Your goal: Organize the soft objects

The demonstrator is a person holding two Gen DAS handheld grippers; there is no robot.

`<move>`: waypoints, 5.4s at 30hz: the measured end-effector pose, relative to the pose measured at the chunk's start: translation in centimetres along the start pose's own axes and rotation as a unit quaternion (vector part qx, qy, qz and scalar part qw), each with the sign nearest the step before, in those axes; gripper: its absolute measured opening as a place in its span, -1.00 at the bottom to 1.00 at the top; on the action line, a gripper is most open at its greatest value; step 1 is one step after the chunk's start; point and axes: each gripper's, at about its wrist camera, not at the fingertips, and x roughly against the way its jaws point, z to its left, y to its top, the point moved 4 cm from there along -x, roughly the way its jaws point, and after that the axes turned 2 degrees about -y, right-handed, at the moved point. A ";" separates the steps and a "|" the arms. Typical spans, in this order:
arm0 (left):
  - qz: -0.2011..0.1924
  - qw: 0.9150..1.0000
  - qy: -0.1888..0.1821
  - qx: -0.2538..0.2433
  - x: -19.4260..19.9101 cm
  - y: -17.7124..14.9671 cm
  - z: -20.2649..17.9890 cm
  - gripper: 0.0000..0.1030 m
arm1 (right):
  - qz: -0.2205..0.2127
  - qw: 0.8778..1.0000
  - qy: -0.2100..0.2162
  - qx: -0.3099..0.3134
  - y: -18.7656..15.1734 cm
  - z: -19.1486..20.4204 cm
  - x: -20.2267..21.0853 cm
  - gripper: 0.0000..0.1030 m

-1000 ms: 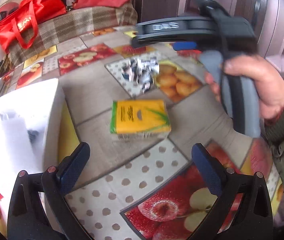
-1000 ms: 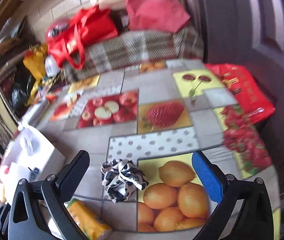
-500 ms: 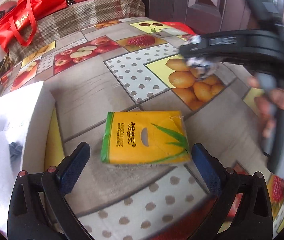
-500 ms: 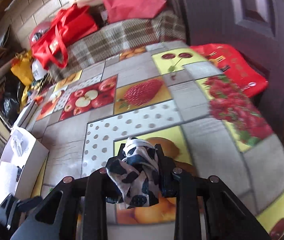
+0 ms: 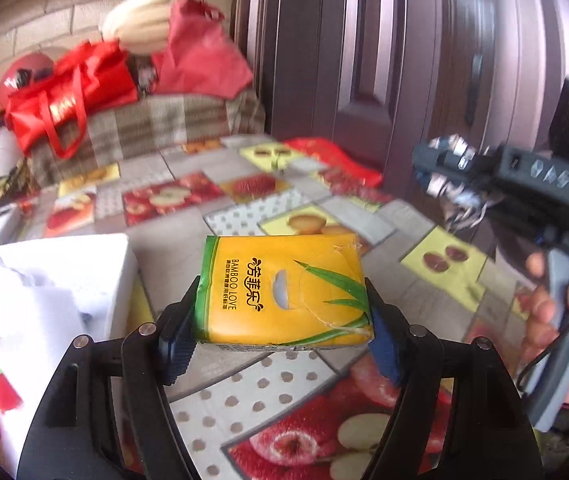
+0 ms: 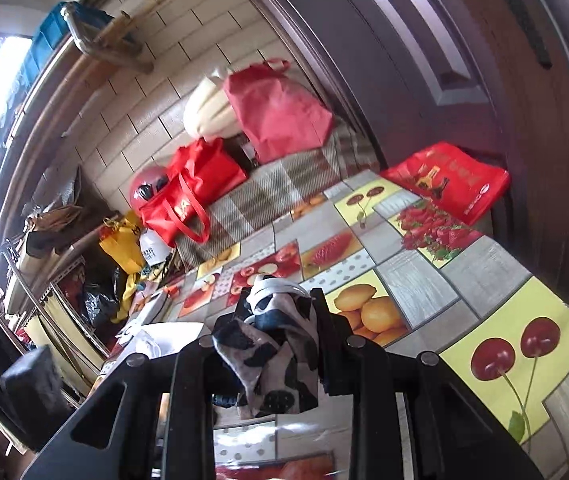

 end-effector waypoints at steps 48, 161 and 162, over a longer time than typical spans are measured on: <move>-0.044 0.943 0.235 0.233 12.1 -4.6 27.5 0.43 | 0.164 0.960 0.140 0.178 -11.7 25.3 -11.6 -0.44; -0.013 0.933 0.319 0.163 18.4 -6.0 8.7 1.00 | -0.131 0.987 -0.004 0.090 -6.4 10.5 12.0 1.00; -0.014 0.933 0.321 0.163 18.5 -6.0 8.7 1.00 | -0.130 0.987 -0.005 0.091 -6.4 10.5 12.0 1.00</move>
